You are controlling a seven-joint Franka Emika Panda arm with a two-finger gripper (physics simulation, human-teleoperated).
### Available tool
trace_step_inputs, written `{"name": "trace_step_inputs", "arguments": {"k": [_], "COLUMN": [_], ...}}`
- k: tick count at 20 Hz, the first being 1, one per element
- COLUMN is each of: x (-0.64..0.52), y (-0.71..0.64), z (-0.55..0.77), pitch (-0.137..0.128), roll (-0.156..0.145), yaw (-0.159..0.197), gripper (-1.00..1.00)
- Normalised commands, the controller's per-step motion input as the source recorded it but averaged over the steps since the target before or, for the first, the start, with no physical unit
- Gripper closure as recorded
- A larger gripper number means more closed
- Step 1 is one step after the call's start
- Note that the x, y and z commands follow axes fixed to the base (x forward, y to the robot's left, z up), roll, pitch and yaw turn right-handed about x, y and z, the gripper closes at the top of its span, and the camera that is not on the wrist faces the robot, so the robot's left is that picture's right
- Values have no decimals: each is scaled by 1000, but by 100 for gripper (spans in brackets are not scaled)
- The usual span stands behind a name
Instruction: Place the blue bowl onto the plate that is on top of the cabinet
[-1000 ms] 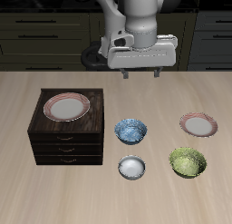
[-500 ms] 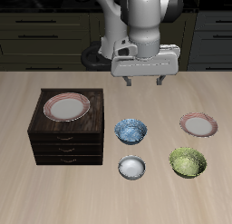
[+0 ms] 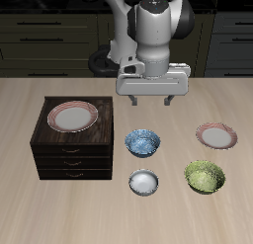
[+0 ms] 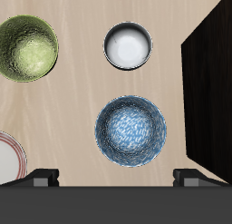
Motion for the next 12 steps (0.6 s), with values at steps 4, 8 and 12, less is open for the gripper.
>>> {"name": "trace_step_inputs", "arguments": {"k": [4,8,12], "x": [25,-10,-16], "y": [65,85,75], "z": [-331,-219,-169], "pitch": [30,18,8], "roll": [2,8,3], "yaw": [-1,-9,0], "gripper": [-100,-100,-100]}}
